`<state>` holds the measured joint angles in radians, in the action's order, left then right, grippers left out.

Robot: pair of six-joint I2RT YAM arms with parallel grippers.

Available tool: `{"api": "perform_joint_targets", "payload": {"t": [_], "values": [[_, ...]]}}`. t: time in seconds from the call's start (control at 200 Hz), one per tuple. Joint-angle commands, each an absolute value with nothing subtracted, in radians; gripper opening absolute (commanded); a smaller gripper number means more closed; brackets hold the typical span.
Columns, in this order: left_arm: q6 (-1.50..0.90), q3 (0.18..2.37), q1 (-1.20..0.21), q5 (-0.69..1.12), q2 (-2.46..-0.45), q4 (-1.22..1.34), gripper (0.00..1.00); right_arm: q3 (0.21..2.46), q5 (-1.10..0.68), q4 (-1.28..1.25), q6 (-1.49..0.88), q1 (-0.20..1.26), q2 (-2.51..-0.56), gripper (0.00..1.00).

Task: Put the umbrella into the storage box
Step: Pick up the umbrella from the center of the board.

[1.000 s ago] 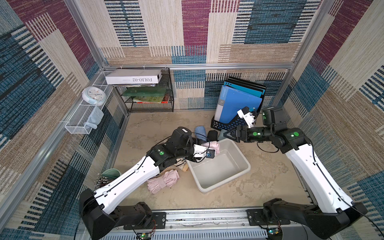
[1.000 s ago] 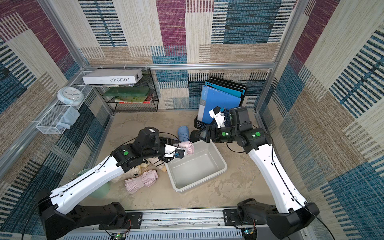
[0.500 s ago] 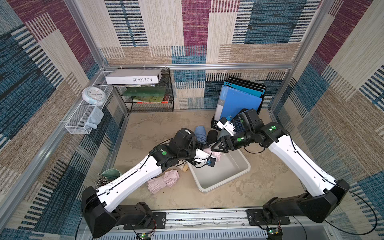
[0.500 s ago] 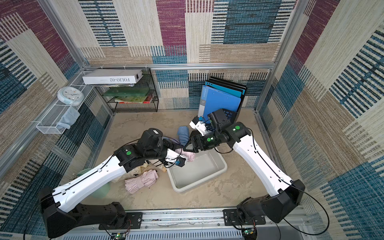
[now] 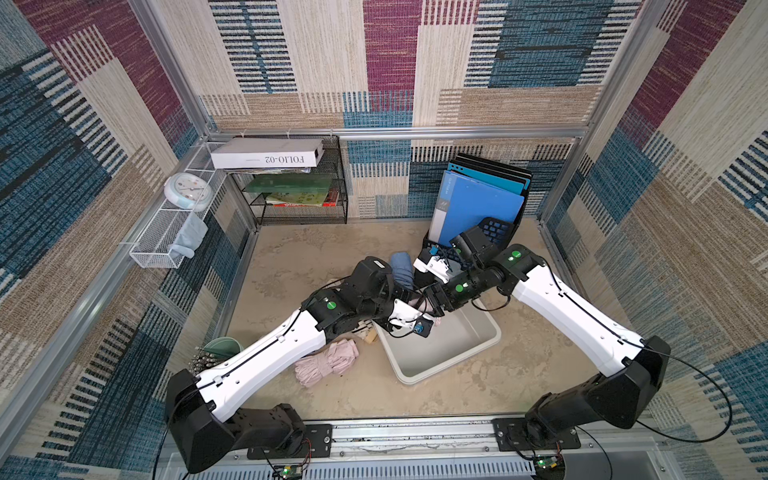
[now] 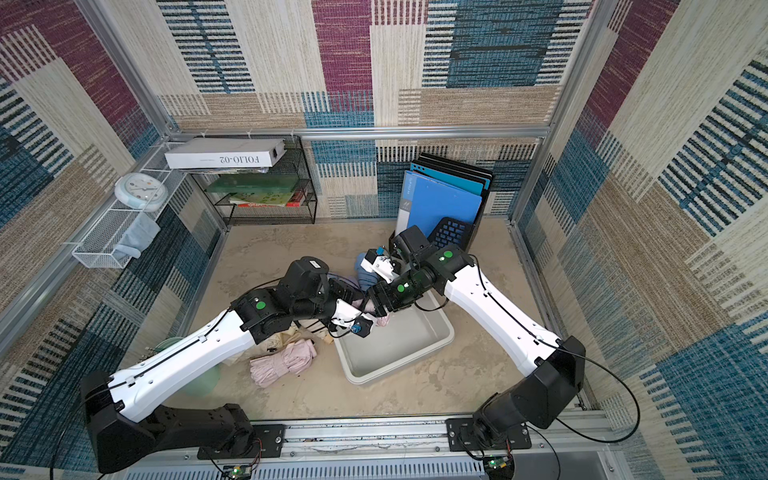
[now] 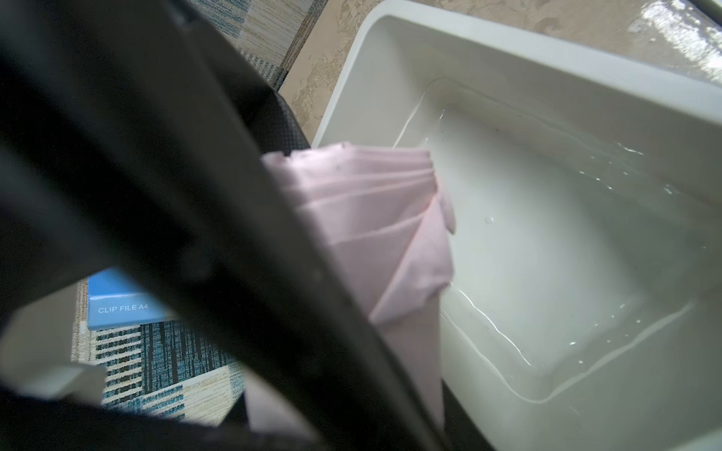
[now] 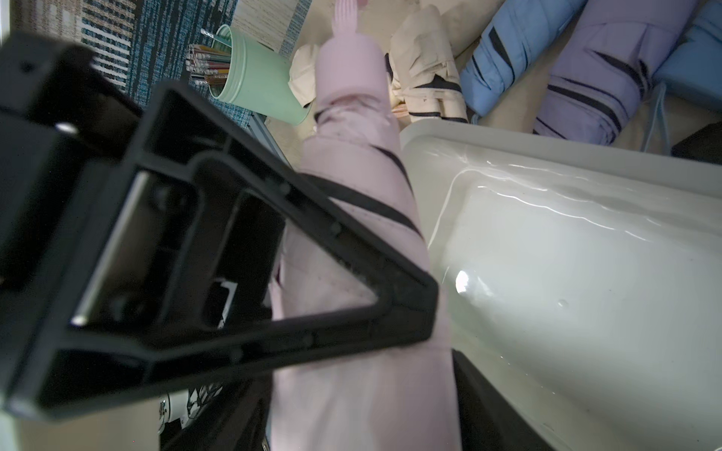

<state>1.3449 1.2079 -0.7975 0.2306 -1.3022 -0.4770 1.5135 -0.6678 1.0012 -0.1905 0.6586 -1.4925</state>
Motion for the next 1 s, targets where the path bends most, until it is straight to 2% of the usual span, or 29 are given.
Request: {"api": "perform_joint_targets", "payload": {"t": [0.0, 0.185, 0.331, 0.481, 0.631, 0.656, 0.666, 0.756, 0.917, 0.997], "values": [[1.35, 1.224, -0.798, 0.241, -1.306, -0.446, 0.23, 1.508, -0.674, 1.011, -0.169, 0.665, -1.499, 0.67], [1.353, 1.229, -0.798, 0.241, -1.31, -0.448, 0.27, 1.481, -0.667, 0.986, -0.17, 0.668, -1.49, 0.55], [1.35, 1.234, -0.798, 0.234, -1.309, -0.459, 0.36, 1.447, -0.688, 0.939, -0.177, 0.67, -1.465, 0.43], [1.329, 1.243, -0.798, 0.229, -1.286, -0.469, 0.59, 1.398, -0.677, 0.877, -0.199, 0.672, -1.425, 0.26], [1.269, 1.222, -0.801, 0.23, -1.228, -0.403, 0.82, 1.317, -0.674, 0.778, -0.272, 0.672, -1.381, 0.17], [1.261, 1.218, -0.801, 0.23, -1.218, -0.403, 0.96, 1.3, -0.673, 0.757, -0.289, 0.672, -1.374, 0.16], [1.259, 1.218, -0.801, 0.231, -1.215, -0.406, 0.98, 1.295, -0.671, 0.749, -0.295, 0.672, -1.372, 0.15], [1.237, 1.207, -0.802, 0.228, -1.182, -0.444, 0.99, 1.241, -0.641, 0.685, -0.353, 0.672, -1.344, 0.11], [1.161, 1.151, -0.811, 0.199, -1.074, -0.452, 0.99, 1.158, -0.553, 0.62, -0.455, 0.672, -1.302, 0.1], [1.036, 1.117, -0.817, 0.193, -0.999, -0.419, 0.99, 1.116, -0.536, 0.595, -0.515, 0.672, -1.272, 0.1]]}}
